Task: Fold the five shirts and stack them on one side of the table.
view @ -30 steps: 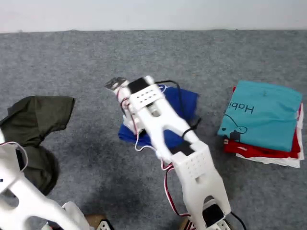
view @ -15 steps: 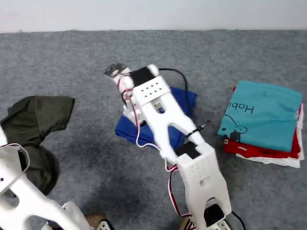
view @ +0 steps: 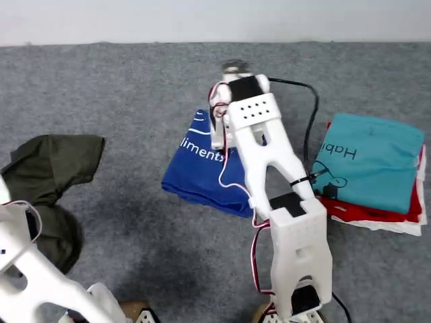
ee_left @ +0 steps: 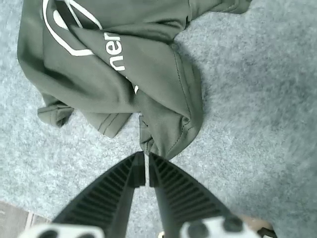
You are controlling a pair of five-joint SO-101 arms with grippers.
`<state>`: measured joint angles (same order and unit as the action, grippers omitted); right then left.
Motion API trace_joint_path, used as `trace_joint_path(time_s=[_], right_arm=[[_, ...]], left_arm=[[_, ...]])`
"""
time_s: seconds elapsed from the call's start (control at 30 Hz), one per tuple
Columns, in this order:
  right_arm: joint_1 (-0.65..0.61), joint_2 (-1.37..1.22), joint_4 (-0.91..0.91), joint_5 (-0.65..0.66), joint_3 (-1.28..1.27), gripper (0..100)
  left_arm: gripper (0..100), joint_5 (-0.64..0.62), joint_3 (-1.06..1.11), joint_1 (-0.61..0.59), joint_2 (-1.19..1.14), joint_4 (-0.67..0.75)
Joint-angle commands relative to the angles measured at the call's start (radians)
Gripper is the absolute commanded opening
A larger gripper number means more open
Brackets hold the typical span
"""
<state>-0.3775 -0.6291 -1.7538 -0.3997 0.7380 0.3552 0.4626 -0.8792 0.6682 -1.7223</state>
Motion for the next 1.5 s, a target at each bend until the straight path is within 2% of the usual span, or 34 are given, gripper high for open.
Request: trace_joint_path(time_s=[0.0,0.37,0.53,0.63,0.7,0.8,0.9,0.97,1.2,1.47], right_arm=[[0.012,-0.021,0.004,-0.124,0.044,37.5],[0.067,-0.199,0.160,-0.144,0.044,37.6],[0.061,-0.302,0.259,-0.143,0.044,37.5],[0.054,-0.335,0.257,-0.144,0.044,36.6],[0.051,-0.335,0.234,-0.140,0.044,31.5],[0.058,-0.335,0.220,-0.127,0.044,16.2],[0.070,-0.334,0.220,-0.008,0.046,0.0],[0.081,-0.323,0.186,0.066,0.048,3.5],[0.153,-0.173,-0.036,0.253,0.199,0.9],[0.255,0.120,-0.044,0.423,0.215,0.9]], left_arm=[[2,0.006,-0.028,0.054,0.012,0.025],[2,0.005,-0.027,0.086,0.012,0.026],[2,0.005,0.018,0.087,0.011,0.048],[2,0.005,0.058,0.087,0.011,0.060],[2,0.005,0.079,0.087,0.012,0.074],[2,0.003,0.094,0.087,0.012,0.092],[2,0.003,0.094,0.087,0.012,0.092],[2,0.005,0.094,0.087,0.012,0.092],[2,0.005,0.088,0.087,0.012,0.091],[2,0.006,0.087,0.087,0.012,0.091]])
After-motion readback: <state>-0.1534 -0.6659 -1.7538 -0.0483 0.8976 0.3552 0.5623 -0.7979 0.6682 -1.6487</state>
